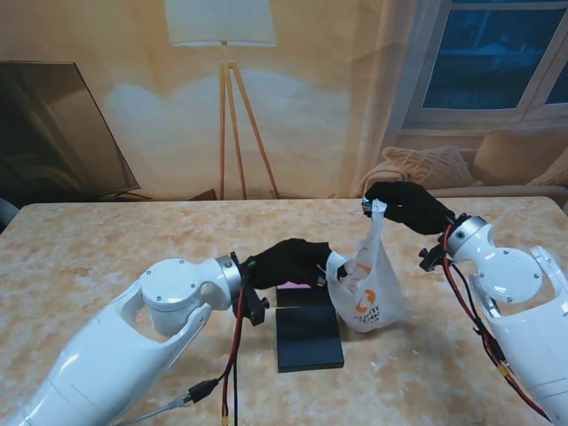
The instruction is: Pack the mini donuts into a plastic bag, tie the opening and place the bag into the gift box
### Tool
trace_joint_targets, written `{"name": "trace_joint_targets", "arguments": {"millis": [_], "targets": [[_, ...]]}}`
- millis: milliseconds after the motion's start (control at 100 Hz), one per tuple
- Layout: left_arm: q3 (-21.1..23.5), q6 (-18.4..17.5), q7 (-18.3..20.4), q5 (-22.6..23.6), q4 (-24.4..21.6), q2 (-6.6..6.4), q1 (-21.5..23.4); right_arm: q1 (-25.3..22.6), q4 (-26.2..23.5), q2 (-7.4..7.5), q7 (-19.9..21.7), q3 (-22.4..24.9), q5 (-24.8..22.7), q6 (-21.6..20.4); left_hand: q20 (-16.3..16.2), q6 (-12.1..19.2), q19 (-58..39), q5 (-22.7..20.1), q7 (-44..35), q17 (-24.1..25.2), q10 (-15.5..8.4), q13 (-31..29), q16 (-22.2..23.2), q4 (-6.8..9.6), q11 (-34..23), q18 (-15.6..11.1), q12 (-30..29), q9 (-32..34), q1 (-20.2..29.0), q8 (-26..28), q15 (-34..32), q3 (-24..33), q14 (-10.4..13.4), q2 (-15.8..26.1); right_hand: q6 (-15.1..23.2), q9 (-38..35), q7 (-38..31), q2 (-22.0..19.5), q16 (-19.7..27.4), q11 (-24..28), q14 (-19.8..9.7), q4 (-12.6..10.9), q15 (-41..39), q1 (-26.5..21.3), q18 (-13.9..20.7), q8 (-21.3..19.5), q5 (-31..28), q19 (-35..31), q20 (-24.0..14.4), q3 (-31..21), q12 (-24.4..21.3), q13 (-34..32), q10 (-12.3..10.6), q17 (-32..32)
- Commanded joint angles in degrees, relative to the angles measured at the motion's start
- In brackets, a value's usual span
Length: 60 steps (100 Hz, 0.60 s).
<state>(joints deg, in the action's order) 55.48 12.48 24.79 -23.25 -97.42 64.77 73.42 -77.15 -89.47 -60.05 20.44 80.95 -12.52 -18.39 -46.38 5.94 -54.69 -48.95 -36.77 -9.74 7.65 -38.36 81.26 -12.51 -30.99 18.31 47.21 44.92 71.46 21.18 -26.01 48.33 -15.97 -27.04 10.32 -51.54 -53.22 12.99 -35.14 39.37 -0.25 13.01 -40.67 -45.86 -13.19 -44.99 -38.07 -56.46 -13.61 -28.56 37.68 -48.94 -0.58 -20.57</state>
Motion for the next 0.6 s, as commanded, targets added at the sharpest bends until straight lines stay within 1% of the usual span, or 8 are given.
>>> {"name": "trace_joint_targets", "arguments": {"millis": [0,140,330,420,470,480,540,590], "targets": [[-0.98,-0.86,0.52,1.84,-0.83,0.4,0.03,-1.13,-0.37,-0.12,1.31,0.29,0.3,-0.12,-0.66,1.84,-1.08,1.34,0.54,1.09,0.61,0.54,2.63,0.88,0.88,-1.07,3.06,-2.93,2.51,-0.32,-1.57,-1.08,-0.29,1.96,8.24,-0.32,-1.32,-0.7,-0.16,0.14,-0.37,-3.82,0.41,-6.63,1.03,-2.55,-1.25,-0.37,-0.75,-7.04,0.56,-0.57,0.54,0.19],[-2.55,-2.38,-3.15,5.39,-0.99,0.84,0.08,-2.5,-0.2,0.0,0.96,0.59,-0.85,-1.34,-1.48,3.72,-1.18,-0.75,-2.62,2.48,1.41,3.92,4.4,0.68,2.61,-1.73,4.63,-8.85,2.5,1.13,-2.25,-0.67,0.38,2.91,8.34,-0.38,-1.19,-0.39,-0.12,-0.11,-0.27,-3.69,0.62,-6.25,1.06,-2.66,-1.44,-0.31,-0.74,-7.69,0.55,-0.51,0.58,0.4],[-4.1,-3.98,-8.83,9.84,-1.12,1.81,0.1,-3.47,-0.55,0.0,0.27,1.09,-1.77,-2.11,-1.66,6.11,-1.05,-4.21,-9.1,3.72,-0.15,6.82,3.77,0.84,2.07,-3.29,3.99,-11.59,2.51,3.61,-2.43,-2.91,1.74,4.71,8.18,-0.22,-0.98,-0.55,-0.09,-0.35,-0.23,-3.6,0.88,-6.11,0.96,-2.91,-1.37,-0.37,-0.75,-7.91,0.67,-0.41,0.53,0.25],[-4.24,-4.06,-10.3,9.98,-1.1,2.24,0.17,-3.63,-0.71,-0.03,0.07,1.16,-1.95,-2.06,-1.83,5.81,-1.17,-5.43,-10.64,3.78,-0.93,6.81,3.57,0.9,1.23,-3.54,4.84,-10.76,2.5,4.06,-2.62,-4.66,1.79,2.27,8.14,-0.15,-0.97,-0.67,-0.11,-0.41,-0.15,-3.63,0.94,-6.2,0.86,-3.06,-1.38,-0.43,-0.78,-7.88,0.71,-0.28,0.52,0.24],[-4.33,-4.12,-10.92,9.81,-0.89,2.47,0.16,-3.62,-0.7,-0.05,-0.06,1.11,-2.14,-2.0,-2.18,5.23,-1.27,-5.83,-11.37,3.43,-1.17,6.38,3.5,0.73,1.29,-3.52,6.07,-9.85,2.22,4.18,-2.94,-7.47,1.7,-1.13,8.16,-0.07,-0.93,-0.73,-0.09,-0.49,-0.13,-3.63,1.0,-6.19,0.93,-3.11,-1.3,-0.35,-0.76,-7.83,0.69,-0.24,0.57,0.46],[-4.33,-4.11,-10.98,9.73,-0.83,2.5,0.15,-3.61,-0.69,-0.06,-0.09,1.08,-2.17,-1.99,-2.29,5.09,-1.21,-5.86,-11.53,3.36,-1.14,6.35,3.44,0.86,1.51,-3.45,6.47,-9.68,1.65,4.14,-3.09,-7.3,1.69,-1.9,8.16,-0.03,-0.92,-0.72,-0.09,-0.51,-0.13,-3.63,1.0,-6.21,0.93,-3.12,-1.28,-0.37,-0.76,-7.82,0.69,-0.24,0.68,0.42],[-4.34,-3.9,-10.97,9.08,-0.46,2.64,0.09,-3.5,-0.57,-0.1,-0.22,0.88,-2.28,-1.78,-2.79,4.89,-1.06,-5.81,-11.76,2.93,-1.52,7.97,-0.54,-0.56,1.12,-3.11,6.73,-9.15,-4.86,3.7,-8.38,-1.8,2.25,-6.08,8.12,0.05,-0.89,-0.78,-0.06,-0.59,-0.04,-3.64,1.12,-6.24,0.86,-3.19,-1.24,-0.37,-0.77,-7.73,0.69,-0.06,0.66,0.49],[-4.27,-3.45,-10.88,8.28,-0.18,2.75,0.12,-3.36,-0.49,-0.14,-0.32,0.62,-2.38,-1.51,-2.85,4.44,-1.24,-5.54,-11.21,2.29,-1.73,7.91,-2.87,-0.5,0.0,-2.75,7.25,-7.74,-9.51,3.43,-11.87,1.76,2.68,-8.6,8.09,0.04,-0.85,-0.77,-0.07,-0.59,0.04,-3.66,1.13,-6.31,0.84,-3.22,-1.15,-0.4,-0.78,-7.69,0.72,-0.04,0.73,0.5]]}}
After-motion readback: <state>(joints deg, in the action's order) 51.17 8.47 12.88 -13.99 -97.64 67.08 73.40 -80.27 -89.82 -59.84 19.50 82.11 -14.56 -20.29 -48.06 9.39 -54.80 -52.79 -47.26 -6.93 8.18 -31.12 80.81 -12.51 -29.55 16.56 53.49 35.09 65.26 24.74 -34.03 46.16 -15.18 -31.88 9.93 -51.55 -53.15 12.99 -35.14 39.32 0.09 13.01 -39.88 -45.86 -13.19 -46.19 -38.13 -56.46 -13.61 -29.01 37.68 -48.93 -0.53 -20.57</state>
